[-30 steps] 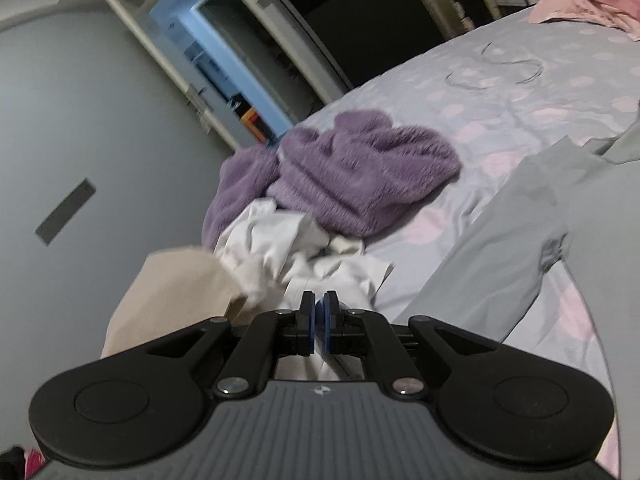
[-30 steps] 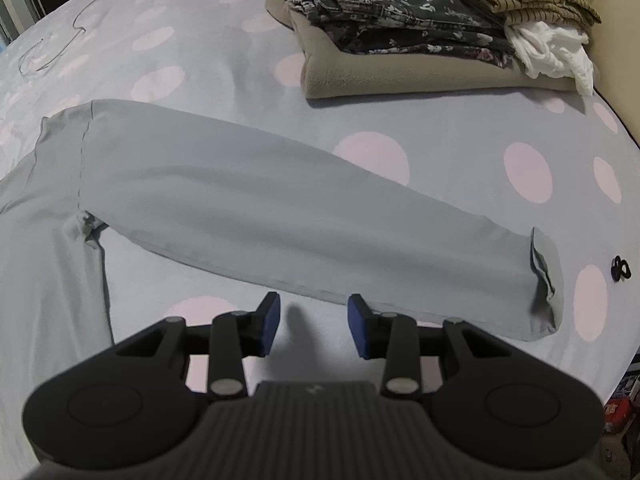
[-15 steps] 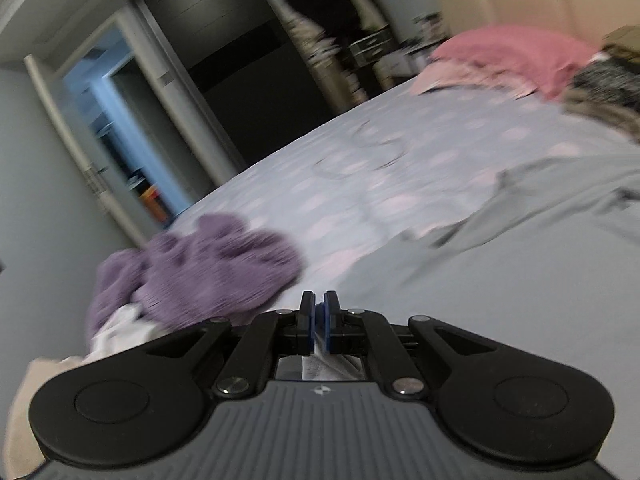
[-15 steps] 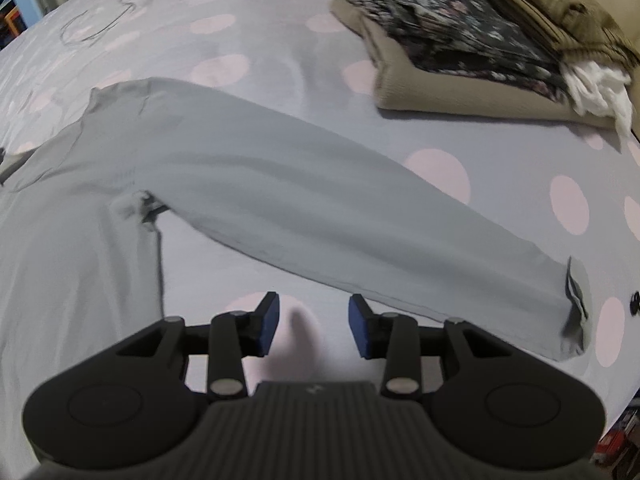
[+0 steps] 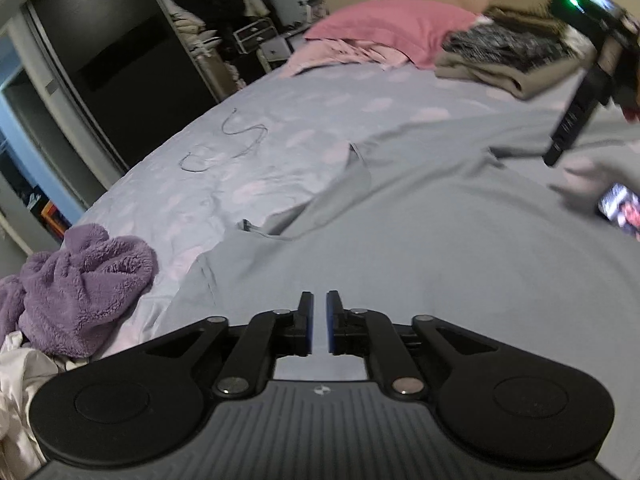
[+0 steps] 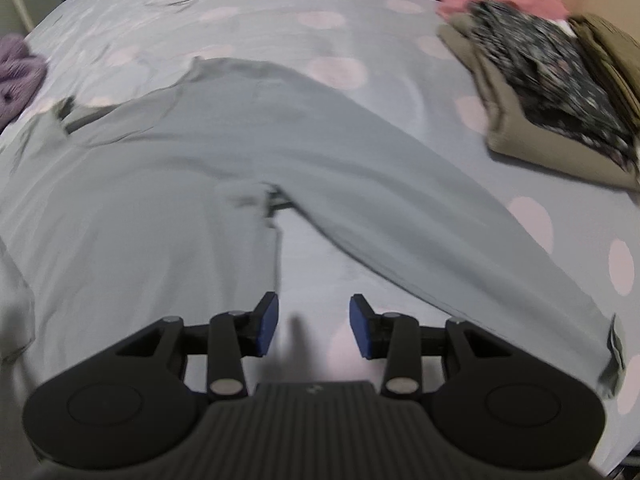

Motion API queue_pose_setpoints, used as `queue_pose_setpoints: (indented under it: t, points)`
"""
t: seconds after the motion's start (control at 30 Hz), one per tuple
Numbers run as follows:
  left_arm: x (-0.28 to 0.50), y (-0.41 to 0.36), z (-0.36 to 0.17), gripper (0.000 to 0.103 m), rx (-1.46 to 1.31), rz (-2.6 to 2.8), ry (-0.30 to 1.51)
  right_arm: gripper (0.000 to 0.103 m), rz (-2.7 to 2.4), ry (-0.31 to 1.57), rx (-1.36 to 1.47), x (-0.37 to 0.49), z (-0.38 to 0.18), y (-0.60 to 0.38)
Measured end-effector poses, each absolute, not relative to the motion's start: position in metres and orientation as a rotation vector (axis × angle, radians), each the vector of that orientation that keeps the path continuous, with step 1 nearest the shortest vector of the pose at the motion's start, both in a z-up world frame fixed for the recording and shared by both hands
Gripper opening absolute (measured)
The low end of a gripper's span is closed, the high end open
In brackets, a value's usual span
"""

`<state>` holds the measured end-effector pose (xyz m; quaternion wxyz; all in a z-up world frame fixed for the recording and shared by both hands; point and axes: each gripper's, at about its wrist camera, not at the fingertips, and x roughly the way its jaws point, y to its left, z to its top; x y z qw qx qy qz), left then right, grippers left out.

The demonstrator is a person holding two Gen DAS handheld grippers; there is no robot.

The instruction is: Fold clothes

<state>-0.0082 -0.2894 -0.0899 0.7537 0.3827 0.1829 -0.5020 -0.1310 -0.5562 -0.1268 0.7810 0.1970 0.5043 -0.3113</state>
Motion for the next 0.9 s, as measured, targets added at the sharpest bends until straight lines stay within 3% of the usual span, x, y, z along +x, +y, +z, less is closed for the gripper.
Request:
queue_pose_setpoints:
  t: [0.07, 0.53, 0.77, 0.9]
  points:
    - [-0.011, -0.286, -0.093, 0.024, 0.853, -1.098, 0.397, 0.043, -0.645, 1.094, 0.415, -0.125, -0.126, -0.549]
    - [0.026, -0.238, -0.112, 0.024, 0.872, -0.984, 0.517, 0.041, -0.283, 1.081, 0.517, -0.068, -0.126, -0.469]
    - [0.041, -0.221, -0.121, 0.024, 0.864, -0.95, 0.583, 0.035, -0.15, 1.091, 0.586, -0.026, -0.139, -0.425]
    - [0.045, -0.216, -0.124, 0.024, 0.866, -0.946, 0.599, 0.034, -0.119, 1.089, 0.51, -0.009, -0.143, -0.399]
